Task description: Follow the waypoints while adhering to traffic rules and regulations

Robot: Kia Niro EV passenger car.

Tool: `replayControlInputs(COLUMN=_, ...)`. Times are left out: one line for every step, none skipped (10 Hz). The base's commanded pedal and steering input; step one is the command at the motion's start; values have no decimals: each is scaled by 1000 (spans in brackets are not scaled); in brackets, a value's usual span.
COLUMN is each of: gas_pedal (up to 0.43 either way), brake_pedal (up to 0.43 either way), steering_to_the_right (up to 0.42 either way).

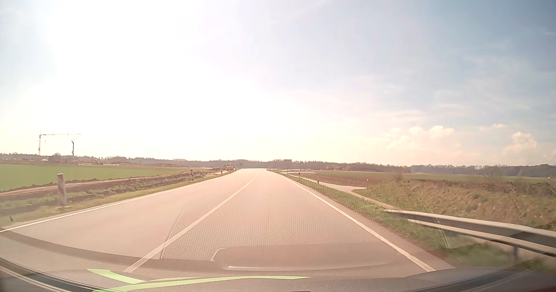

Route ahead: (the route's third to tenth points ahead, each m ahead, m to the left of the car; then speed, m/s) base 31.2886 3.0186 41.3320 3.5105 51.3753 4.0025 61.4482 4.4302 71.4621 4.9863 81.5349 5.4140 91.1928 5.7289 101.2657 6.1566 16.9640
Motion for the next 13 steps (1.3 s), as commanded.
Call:
replayControlInputs(gas_pedal=157, brake_pedal=0, steering_to_the_right=-5)
replayControlInputs(gas_pedal=157, brake_pedal=0, steering_to_the_right=-5)
replayControlInputs(gas_pedal=157, brake_pedal=0, steering_to_the_right=-5)
replayControlInputs(gas_pedal=138, brake_pedal=0, steering_to_the_right=-5)
replayControlInputs(gas_pedal=130, brake_pedal=0, steering_to_the_right=-5)
replayControlInputs(gas_pedal=118, brake_pedal=0, steering_to_the_right=-5)
replayControlInputs(gas_pedal=87, brake_pedal=0, steering_to_the_right=-5)
replayControlInputs(gas_pedal=87, brake_pedal=0, steering_to_the_right=-4)
replayControlInputs(gas_pedal=79, brake_pedal=0, steering_to_the_right=-4)
replayControlInputs(gas_pedal=79, brake_pedal=0, steering_to_the_right=-3)
replayControlInputs(gas_pedal=79, brake_pedal=0, steering_to_the_right=-2)
replayControlInputs(gas_pedal=79, brake_pedal=0, steering_to_the_right=-2)
replayControlInputs(gas_pedal=67, brake_pedal=0, steering_to_the_right=-1)
